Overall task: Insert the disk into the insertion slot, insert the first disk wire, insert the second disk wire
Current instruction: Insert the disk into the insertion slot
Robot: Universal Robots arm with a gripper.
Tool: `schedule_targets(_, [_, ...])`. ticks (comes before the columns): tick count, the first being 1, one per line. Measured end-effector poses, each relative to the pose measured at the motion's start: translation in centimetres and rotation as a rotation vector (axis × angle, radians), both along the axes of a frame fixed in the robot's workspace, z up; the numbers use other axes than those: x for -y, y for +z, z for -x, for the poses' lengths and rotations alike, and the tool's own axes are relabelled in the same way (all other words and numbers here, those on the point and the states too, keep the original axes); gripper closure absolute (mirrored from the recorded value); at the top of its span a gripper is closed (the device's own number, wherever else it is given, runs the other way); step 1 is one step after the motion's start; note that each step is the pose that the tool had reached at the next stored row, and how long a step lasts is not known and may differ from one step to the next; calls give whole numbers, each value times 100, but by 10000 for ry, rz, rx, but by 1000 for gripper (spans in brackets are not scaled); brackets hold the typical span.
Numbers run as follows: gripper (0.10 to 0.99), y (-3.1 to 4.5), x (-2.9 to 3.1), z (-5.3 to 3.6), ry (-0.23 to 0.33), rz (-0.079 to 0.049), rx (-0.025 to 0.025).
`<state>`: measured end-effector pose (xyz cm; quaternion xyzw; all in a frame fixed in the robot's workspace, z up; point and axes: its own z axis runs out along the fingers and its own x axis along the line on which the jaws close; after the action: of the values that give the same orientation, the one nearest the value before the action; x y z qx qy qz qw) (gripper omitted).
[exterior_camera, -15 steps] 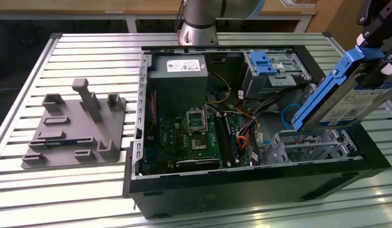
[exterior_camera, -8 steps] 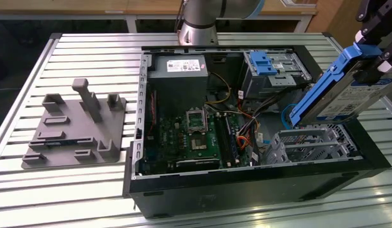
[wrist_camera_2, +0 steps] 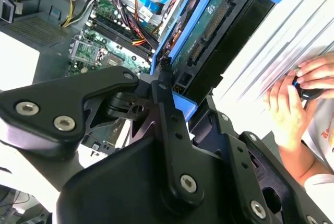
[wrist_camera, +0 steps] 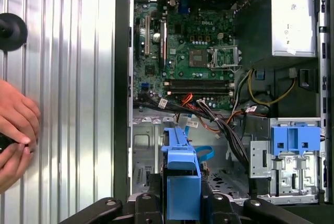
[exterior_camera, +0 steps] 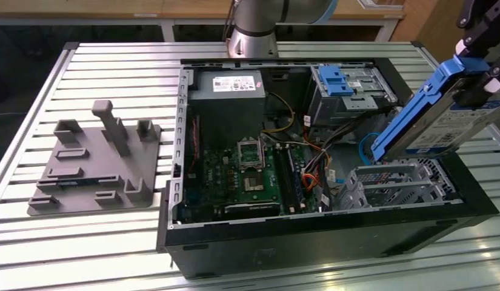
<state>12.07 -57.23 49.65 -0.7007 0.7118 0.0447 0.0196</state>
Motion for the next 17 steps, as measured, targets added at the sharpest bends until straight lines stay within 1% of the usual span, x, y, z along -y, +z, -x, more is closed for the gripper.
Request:
schedule_targets(5, [725, -22, -3, -4, 3, 0, 1])
schedule_targets(11, [725, -81, -7, -4, 27, 0, 3])
schedule_targets(17, [725, -107, -6, -4, 314, 0, 4])
